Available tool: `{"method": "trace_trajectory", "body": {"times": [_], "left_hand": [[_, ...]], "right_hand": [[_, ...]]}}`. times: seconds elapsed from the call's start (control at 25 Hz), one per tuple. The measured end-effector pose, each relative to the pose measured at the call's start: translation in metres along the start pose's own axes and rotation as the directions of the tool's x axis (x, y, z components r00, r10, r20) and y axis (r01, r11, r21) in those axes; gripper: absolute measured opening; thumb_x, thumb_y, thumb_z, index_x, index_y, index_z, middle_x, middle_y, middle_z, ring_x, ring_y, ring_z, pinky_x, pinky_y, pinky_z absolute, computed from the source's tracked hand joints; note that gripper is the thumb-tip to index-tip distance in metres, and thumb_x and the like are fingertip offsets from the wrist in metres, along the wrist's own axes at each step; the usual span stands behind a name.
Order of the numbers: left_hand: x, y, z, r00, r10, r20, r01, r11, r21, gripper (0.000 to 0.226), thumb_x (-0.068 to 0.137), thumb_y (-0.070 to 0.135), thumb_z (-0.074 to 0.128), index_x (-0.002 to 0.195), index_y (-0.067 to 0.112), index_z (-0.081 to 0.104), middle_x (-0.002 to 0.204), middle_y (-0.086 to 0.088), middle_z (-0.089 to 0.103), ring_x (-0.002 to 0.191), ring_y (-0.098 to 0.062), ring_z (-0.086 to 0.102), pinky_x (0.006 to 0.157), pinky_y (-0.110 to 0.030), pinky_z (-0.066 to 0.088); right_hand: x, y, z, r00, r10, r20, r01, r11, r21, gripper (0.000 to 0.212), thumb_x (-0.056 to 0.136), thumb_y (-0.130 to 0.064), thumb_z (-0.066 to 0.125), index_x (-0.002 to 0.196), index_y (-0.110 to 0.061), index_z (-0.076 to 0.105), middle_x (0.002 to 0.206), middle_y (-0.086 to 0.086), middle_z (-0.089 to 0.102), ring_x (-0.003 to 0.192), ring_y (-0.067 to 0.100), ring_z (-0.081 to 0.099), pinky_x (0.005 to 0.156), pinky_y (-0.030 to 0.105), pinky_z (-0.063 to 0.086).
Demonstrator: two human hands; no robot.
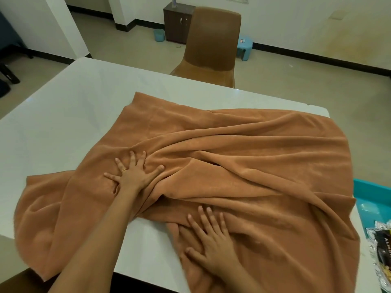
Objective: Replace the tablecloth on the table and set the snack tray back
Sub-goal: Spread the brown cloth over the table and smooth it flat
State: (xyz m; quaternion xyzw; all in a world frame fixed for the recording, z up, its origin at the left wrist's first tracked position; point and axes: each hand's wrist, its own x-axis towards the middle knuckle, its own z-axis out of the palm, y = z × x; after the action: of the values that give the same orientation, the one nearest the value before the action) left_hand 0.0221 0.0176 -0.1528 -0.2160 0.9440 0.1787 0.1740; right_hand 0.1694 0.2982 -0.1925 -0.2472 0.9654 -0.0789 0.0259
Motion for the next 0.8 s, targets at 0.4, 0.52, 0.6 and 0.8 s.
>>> {"method": "trace_trajectory", "body": {"times": [0.4, 0.52, 0.6, 0.8], "left_hand": [[0.057, 0.000, -0.021, 0.996, 0.089, -0.031, -0.082, 0.980, 0.181, 0.095, 0.068, 0.090, 0.031, 0.146, 0.050, -0.005, 0.159, 0.008, -0.016, 0.143, -0.038, -0.017, 0.103, -0.071, -0.010], [0.043, 0.032, -0.014, 0.953, 0.101, -0.285, -0.041, 0.977, 0.210, 0.078, 0.087, 0.061, 0.049, 0.150, 0.026, 0.020, 0.158, -0.017, 0.008, 0.143, -0.046, 0.002, 0.108, -0.070, 0.001], [0.010, 0.053, 0.006, 0.878, 0.178, -0.445, -0.119, 0.980, 0.157, 0.062, 0.089, 0.044, 0.056, 0.138, 0.008, 0.041, 0.143, -0.025, 0.037, 0.135, -0.046, 0.027, 0.109, -0.068, 0.011], [-0.031, 0.047, 0.051, 0.978, 0.179, -0.103, -0.177, 0.984, 0.031, 0.095, 0.069, 0.090, 0.027, 0.149, 0.043, 0.009, 0.160, 0.002, 0.001, 0.144, -0.038, -0.015, 0.098, -0.069, -0.021]], "right_hand": [[-0.061, 0.225, -0.057, 0.933, 0.053, 0.355, -0.122, 0.977, 0.174, 0.067, 0.087, -0.063, 0.048, 0.146, -0.050, 0.019, 0.157, -0.019, 0.012, 0.145, 0.010, 0.017, 0.117, 0.036, 0.018], [-0.043, 0.191, -0.079, 0.988, 0.007, 0.153, -0.037, 0.981, 0.192, 0.052, 0.086, -0.042, 0.058, 0.136, -0.039, 0.043, 0.140, -0.009, 0.049, 0.127, 0.014, 0.049, 0.104, 0.030, 0.037], [-0.031, 0.136, -0.059, 0.993, -0.091, 0.071, 0.075, 0.978, 0.195, 0.056, 0.086, -0.043, 0.057, 0.138, -0.027, 0.043, 0.144, 0.001, 0.046, 0.133, 0.020, 0.043, 0.108, 0.033, 0.034], [-0.014, 0.055, -0.015, 0.993, -0.087, 0.083, 0.076, 0.989, 0.125, 0.062, 0.092, -0.049, 0.042, 0.149, -0.027, 0.031, 0.157, -0.001, 0.025, 0.147, 0.022, 0.014, 0.116, 0.039, 0.014]]}}
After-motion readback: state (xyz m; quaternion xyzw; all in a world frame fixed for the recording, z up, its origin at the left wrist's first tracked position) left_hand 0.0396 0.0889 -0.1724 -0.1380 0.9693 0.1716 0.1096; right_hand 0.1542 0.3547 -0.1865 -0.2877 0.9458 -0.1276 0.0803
